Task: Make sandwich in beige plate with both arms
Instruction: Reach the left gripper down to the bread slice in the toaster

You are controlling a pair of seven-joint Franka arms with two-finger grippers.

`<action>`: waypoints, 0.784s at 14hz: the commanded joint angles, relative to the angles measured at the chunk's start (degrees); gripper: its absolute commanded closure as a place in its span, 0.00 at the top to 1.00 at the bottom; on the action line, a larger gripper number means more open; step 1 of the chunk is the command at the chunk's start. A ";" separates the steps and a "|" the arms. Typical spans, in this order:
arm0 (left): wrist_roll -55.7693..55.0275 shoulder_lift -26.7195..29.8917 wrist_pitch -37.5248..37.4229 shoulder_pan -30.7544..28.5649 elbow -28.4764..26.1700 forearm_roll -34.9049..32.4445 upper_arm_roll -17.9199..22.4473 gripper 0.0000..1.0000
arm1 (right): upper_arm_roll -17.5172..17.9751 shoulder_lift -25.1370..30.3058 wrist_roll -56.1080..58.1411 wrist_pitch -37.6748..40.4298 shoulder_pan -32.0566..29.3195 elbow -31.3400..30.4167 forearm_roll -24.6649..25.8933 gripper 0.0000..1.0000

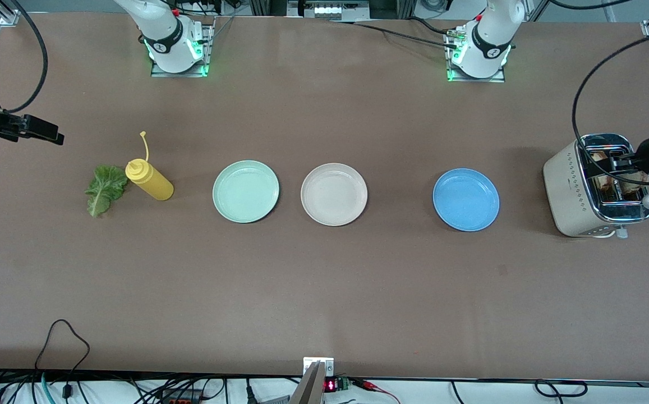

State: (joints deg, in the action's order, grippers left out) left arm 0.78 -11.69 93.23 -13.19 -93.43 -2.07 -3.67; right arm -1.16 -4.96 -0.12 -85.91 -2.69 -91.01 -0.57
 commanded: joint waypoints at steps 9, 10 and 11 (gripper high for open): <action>5.55 -1.84 11.98 -8.07 -13.70 -6.11 -0.38 1.00 | 0.37 -1.10 0.47 0.31 -0.22 1.09 -0.74 1.00; 5.55 -1.84 11.72 -8.07 -13.96 -6.11 -0.38 0.94 | 0.37 -1.19 0.47 0.31 -0.13 1.09 -0.74 1.00; 5.55 -1.84 11.80 -8.07 -14.32 -6.11 -0.38 0.85 | 0.37 -1.37 0.47 0.13 -0.21 1.09 -0.74 1.00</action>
State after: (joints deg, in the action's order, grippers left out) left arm 5.24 -14.40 104.55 -20.87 -106.64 -7.23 -3.59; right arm -0.99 -5.61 -0.08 -85.94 -2.68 -90.96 -0.63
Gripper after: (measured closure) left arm 0.053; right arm 0.000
